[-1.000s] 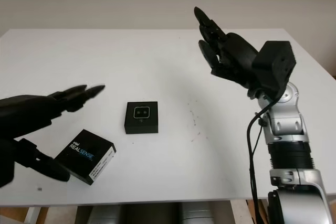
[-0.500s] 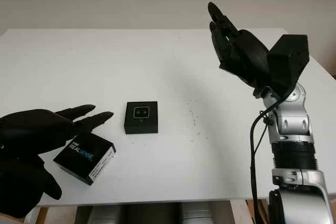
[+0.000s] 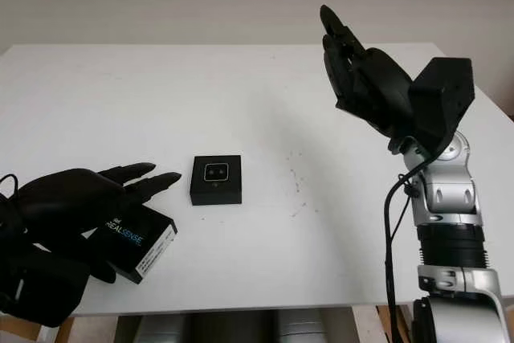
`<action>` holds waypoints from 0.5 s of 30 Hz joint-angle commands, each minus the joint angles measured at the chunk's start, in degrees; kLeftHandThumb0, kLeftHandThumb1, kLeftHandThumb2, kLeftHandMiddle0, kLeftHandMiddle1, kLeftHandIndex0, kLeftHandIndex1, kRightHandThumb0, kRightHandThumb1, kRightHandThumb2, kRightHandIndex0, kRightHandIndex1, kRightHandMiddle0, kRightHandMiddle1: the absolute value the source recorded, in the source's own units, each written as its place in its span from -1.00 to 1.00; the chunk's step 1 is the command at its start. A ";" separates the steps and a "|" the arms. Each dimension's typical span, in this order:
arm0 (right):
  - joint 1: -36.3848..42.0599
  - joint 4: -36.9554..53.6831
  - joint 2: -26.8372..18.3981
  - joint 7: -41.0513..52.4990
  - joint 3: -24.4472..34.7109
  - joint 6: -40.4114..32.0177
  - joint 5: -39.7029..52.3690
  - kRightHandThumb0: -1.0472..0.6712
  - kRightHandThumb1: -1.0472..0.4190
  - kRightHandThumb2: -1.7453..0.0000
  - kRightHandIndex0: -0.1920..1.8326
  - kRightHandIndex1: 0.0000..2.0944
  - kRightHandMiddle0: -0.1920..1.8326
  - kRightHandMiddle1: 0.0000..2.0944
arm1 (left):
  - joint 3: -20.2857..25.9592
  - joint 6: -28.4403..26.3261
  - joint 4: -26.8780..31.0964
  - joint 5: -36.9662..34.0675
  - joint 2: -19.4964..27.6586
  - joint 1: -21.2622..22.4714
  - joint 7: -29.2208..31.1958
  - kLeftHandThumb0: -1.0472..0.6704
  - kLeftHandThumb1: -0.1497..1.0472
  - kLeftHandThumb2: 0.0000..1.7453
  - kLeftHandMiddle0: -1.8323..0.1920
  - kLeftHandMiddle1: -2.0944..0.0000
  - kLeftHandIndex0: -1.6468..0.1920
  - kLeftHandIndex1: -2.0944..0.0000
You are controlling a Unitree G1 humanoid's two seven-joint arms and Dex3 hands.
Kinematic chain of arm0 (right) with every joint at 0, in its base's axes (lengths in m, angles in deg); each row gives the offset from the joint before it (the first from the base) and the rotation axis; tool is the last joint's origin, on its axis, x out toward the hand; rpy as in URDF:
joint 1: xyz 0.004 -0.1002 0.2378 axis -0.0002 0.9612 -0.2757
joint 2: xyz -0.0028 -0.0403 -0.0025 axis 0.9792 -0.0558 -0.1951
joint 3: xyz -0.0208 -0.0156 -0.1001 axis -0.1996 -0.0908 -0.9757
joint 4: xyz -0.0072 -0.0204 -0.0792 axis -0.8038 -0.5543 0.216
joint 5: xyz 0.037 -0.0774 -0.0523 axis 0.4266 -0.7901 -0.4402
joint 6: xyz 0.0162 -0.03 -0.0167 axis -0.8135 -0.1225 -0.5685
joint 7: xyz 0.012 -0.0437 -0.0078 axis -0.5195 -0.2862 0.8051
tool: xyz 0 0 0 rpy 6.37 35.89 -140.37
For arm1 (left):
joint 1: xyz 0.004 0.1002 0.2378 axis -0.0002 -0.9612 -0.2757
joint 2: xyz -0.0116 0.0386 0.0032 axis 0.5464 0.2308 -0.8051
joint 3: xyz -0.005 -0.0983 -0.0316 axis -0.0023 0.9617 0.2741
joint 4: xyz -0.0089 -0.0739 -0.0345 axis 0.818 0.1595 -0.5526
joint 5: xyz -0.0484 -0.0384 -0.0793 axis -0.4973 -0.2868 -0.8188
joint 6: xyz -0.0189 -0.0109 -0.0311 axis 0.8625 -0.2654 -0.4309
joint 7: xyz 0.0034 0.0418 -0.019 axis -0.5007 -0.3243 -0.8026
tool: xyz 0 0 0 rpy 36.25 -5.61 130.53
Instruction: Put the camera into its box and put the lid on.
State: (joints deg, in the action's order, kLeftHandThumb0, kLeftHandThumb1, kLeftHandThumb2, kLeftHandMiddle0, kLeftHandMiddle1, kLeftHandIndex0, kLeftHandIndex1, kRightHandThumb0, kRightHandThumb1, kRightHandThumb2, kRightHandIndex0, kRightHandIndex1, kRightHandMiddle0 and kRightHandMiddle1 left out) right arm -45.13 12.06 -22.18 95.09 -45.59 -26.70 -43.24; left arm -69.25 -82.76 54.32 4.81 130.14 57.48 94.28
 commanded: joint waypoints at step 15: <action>1.45 3.42 -0.65 -1.61 0.21 0.56 -1.98 -0.66 -1.00 0.16 -1.00 -1.00 -1.00 -1.00 | -0.93 -3.98 1.45 0.19 -4.11 -1.40 0.67 -0.42 0.81 -0.93 0.42 -0.96 0.28 0.49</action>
State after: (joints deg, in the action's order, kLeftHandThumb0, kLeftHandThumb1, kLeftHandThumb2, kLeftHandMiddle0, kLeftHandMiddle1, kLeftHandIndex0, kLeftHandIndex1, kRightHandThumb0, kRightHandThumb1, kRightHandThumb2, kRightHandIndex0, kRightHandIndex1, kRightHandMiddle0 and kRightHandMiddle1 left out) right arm -43.73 14.12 -22.48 93.81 -45.59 -25.75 -45.28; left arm -69.87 -87.67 55.51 4.86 126.71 56.92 95.67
